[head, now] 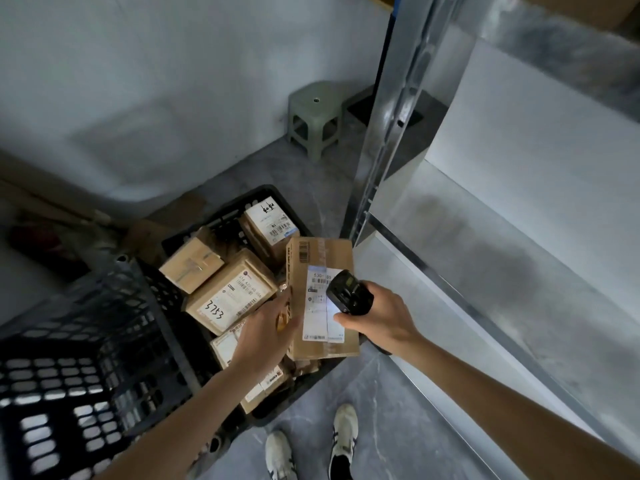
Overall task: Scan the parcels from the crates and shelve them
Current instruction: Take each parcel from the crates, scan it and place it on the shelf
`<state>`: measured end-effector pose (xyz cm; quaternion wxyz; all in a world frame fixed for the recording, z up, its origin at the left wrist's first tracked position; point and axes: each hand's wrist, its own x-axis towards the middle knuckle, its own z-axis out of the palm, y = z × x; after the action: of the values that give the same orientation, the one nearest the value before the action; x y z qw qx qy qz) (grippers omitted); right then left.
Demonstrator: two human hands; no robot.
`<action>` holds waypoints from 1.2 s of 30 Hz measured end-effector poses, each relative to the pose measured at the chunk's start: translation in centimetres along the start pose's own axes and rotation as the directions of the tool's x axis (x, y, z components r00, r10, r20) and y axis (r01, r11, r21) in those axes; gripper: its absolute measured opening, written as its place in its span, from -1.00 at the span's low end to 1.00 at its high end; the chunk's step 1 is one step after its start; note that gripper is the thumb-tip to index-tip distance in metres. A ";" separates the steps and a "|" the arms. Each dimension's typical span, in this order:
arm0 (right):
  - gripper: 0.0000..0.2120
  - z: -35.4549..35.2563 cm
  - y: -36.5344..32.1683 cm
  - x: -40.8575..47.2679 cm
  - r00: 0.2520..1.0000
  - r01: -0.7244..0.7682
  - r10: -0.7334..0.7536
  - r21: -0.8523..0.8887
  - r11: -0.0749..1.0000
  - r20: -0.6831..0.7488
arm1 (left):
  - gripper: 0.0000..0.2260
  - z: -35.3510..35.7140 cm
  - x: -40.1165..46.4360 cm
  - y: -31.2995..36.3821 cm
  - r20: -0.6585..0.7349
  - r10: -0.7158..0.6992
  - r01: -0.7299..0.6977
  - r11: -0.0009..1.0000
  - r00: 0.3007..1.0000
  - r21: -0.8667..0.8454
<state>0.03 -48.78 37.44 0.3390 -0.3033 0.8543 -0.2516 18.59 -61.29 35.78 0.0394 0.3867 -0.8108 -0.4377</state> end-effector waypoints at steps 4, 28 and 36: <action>-0.60 -2.5 -2.5 -1.9 0.997 0.001 0.006 0.079 0.997 -0.076 | -0.47 -2.8 -0.4 2.6 -0.023 0.042 -0.044 0.995 0.999 -0.090; -0.51 -18.2 -10.6 -27.9 0.865 0.334 -0.200 0.231 0.914 -0.461 | -0.60 -12.4 -18.9 23.4 -0.209 0.310 -0.354 0.907 0.928 -0.227; -0.53 -20.7 -5.6 -40.3 0.815 0.337 -0.177 0.203 0.920 -0.551 | -0.47 -8.7 -27.5 28.4 -0.031 0.363 -0.356 0.888 0.931 -0.292</action>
<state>10.47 -20.23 71.51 0.0975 -0.2839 0.8178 -0.4910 24.44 -40.03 69.70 0.1665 0.2143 -0.7949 -0.5427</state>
